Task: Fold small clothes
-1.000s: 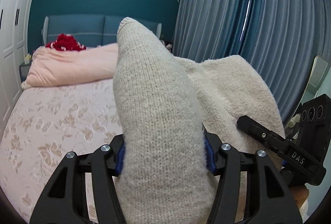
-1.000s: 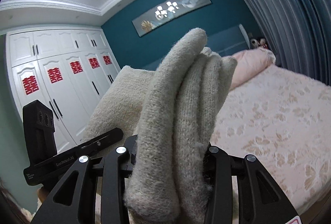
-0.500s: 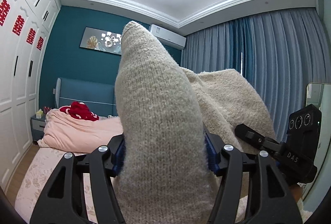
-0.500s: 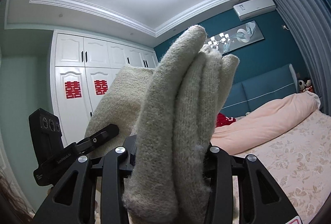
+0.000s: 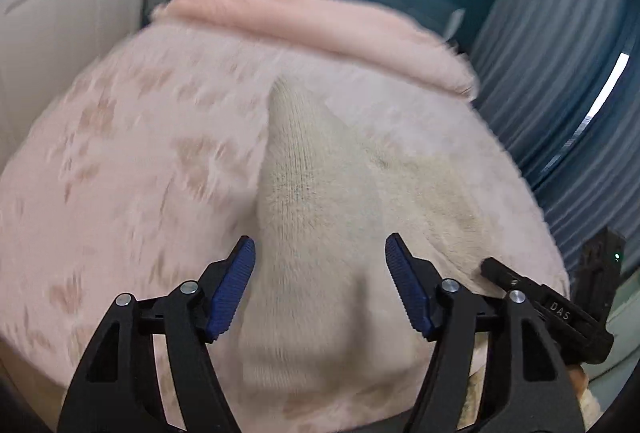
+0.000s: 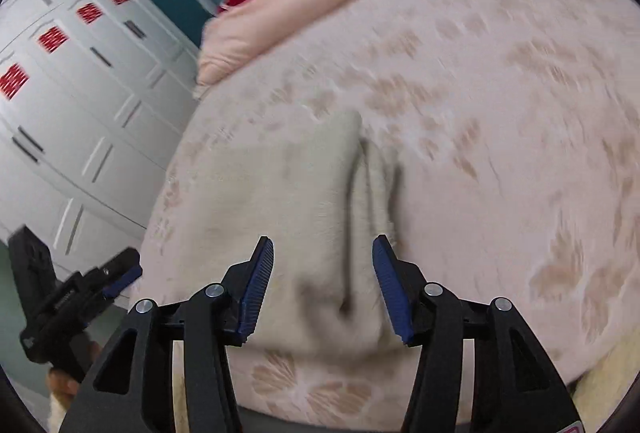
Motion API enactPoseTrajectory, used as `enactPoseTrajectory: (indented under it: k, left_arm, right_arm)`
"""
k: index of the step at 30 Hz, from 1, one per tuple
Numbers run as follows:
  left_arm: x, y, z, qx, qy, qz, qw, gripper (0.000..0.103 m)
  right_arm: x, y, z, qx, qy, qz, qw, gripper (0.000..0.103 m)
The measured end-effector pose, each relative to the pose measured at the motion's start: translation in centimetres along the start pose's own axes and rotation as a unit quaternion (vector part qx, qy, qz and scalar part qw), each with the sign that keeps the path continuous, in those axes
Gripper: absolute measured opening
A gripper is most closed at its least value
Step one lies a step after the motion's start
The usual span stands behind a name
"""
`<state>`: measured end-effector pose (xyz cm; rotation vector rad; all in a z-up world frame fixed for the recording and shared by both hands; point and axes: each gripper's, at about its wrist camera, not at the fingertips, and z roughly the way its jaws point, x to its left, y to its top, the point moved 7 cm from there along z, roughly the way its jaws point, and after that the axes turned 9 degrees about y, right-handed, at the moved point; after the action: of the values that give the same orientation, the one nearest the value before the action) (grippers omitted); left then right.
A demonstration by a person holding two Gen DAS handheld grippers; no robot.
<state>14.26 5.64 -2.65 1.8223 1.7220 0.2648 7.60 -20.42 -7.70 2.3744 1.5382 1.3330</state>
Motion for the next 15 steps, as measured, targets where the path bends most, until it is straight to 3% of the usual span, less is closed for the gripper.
enactPoseTrajectory:
  k: [1, 3, 6, 8, 10, 15]
  left_arm:
    - [1.7, -2.2, 1.2, 0.025, -0.002, -0.023, 0.9994, 0.06]
    - [4.0, -4.3, 1.0, 0.027, -0.003, -0.05, 0.9984, 0.063]
    - [4.9, -3.9, 0.4, 0.019, -0.02, -0.078, 0.9965, 0.075]
    - [4.5, -3.0, 0.9, 0.02, -0.029, -0.085, 0.9958, 0.085]
    - [3.7, -2.2, 3.0, 0.026, -0.039, -0.088, 0.995, 0.093]
    - [3.2, -2.5, 9.4, 0.091, -0.03, -0.103, 0.9901, 0.09]
  right_arm:
    - [-1.2, -1.0, -0.3, -0.001, 0.007, 0.02, 1.0, 0.053]
    - [-2.2, -1.4, -1.0, -0.003, -0.004, 0.016, 1.0, 0.057]
    - [-1.6, 0.2, -0.5, -0.003, -0.015, -0.012, 1.0, 0.077]
    - [-1.2, 1.0, 1.2, 0.007, -0.006, -0.013, 1.0, 0.082]
    - [-1.5, 1.7, 3.9, 0.03, -0.003, -0.001, 1.0, 0.082]
    - [-3.4, 0.8, 10.5, 0.099, -0.001, 0.058, 0.993, 0.079]
